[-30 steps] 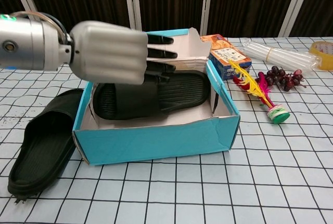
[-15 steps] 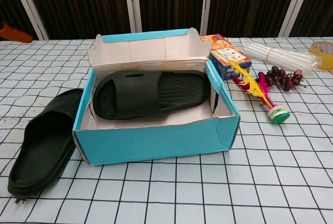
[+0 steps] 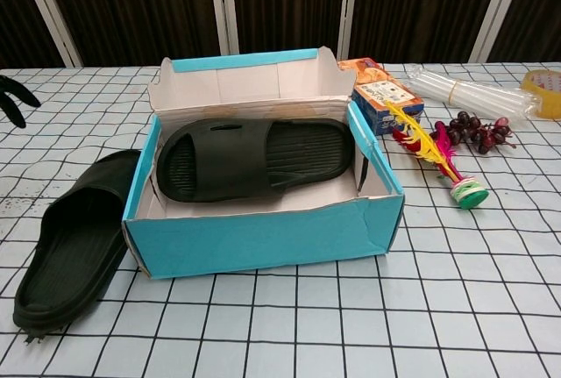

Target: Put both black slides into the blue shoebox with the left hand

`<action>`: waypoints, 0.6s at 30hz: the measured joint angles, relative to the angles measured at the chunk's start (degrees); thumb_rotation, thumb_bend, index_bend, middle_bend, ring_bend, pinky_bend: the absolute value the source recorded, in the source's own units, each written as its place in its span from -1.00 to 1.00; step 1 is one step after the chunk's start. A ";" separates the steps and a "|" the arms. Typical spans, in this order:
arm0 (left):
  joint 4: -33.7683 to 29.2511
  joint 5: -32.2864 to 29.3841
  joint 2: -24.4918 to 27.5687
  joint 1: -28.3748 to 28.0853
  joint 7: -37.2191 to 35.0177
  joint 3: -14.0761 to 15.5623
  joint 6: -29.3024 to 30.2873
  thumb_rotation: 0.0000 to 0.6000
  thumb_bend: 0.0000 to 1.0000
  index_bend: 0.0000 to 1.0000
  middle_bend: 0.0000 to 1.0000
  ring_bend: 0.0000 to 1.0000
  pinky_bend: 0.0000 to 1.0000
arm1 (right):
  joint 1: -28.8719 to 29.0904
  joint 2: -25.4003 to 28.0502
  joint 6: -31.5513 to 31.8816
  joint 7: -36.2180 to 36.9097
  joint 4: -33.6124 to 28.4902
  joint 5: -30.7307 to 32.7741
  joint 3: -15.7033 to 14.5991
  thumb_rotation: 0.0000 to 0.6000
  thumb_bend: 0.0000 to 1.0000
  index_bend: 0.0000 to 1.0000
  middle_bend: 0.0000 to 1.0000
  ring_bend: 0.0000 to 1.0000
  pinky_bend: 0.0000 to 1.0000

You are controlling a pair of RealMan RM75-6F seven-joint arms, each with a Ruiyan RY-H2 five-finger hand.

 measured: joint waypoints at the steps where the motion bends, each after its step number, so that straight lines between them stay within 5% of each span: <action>1: 0.46 -0.91 -0.43 -0.20 -0.78 -0.28 -0.74 0.59 -0.79 -0.67 -0.55 -0.98 -0.86 | 0.03 -0.03 -0.08 -0.04 0.05 0.11 0.03 1.00 -0.38 -0.70 -0.77 -0.64 -0.72; 10: 4.41 -11.08 -3.82 -4.43 -4.07 -3.50 -7.55 0.53 -0.79 -0.66 -0.55 -0.98 -0.86 | 0.45 -0.53 -1.08 -0.98 0.43 0.87 0.17 1.00 -0.38 -0.70 -0.77 -0.64 -0.72; 18: 6.46 -17.66 -3.93 -9.79 2.09 -3.55 -11.25 0.53 -0.79 -0.66 -0.63 -1.00 -0.87 | 0.75 -0.76 -1.96 -1.86 0.28 1.58 0.24 1.00 -0.38 -0.70 -0.77 -0.64 -0.72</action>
